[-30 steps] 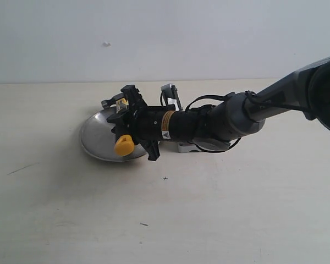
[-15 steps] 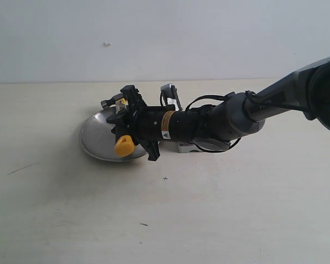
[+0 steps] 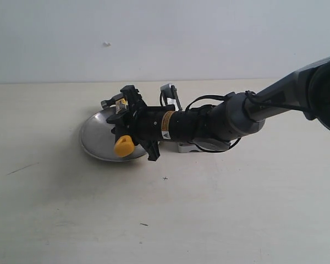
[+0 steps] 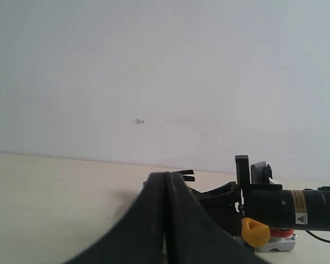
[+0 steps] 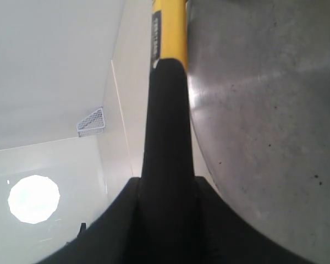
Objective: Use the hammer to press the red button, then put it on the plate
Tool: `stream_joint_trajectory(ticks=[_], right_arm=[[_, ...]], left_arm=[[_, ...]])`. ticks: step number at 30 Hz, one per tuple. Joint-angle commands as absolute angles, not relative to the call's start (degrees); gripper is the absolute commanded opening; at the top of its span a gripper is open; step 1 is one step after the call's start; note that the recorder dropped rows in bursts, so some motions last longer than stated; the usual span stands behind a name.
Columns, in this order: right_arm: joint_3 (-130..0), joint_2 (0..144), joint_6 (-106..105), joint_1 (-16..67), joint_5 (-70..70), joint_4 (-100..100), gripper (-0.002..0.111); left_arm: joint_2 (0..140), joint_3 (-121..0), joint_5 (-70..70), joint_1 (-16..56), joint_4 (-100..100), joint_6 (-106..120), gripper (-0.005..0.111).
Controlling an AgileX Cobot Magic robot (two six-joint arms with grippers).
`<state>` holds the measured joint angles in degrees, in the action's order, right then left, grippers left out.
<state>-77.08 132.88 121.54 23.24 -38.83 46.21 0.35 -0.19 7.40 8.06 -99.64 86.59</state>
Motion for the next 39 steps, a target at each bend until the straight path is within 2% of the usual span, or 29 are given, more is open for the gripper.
stream_joint_trajectory(ticks=[1, 6, 9, 14, 24, 39], right_arm=[[-78.1, 131.9, 121.3, 23.3, -41.9, 46.4, 0.026], [-78.1, 131.9, 121.1, 23.3, -41.8, 46.4, 0.030], [-78.1, 131.9, 121.1, 23.3, -42.0, 46.4, 0.044], [-78.1, 131.9, 120.7, 23.3, -43.0, 46.6, 0.055], [-78.1, 131.9, 121.3, 23.3, -44.8, 51.7, 0.056], [-78.1, 130.9, 121.4, 23.3, -37.2, 60.7, 0.055]], left_arm=[[0.0, 0.0, 7.3, 8.0, -99.9, 86.4, 0.000], [0.0, 0.0, 7.3, 8.0, -99.9, 86.4, 0.000], [0.0, 0.0, 7.3, 8.0, -99.9, 86.4, 0.000], [0.0, 0.0, 7.3, 8.0, -99.9, 86.4, 0.000], [0.0, 0.0, 7.3, 8.0, -99.9, 86.4, 0.000], [0.0, 0.0, 7.3, 8.0, -99.9, 86.4, 0.000]])
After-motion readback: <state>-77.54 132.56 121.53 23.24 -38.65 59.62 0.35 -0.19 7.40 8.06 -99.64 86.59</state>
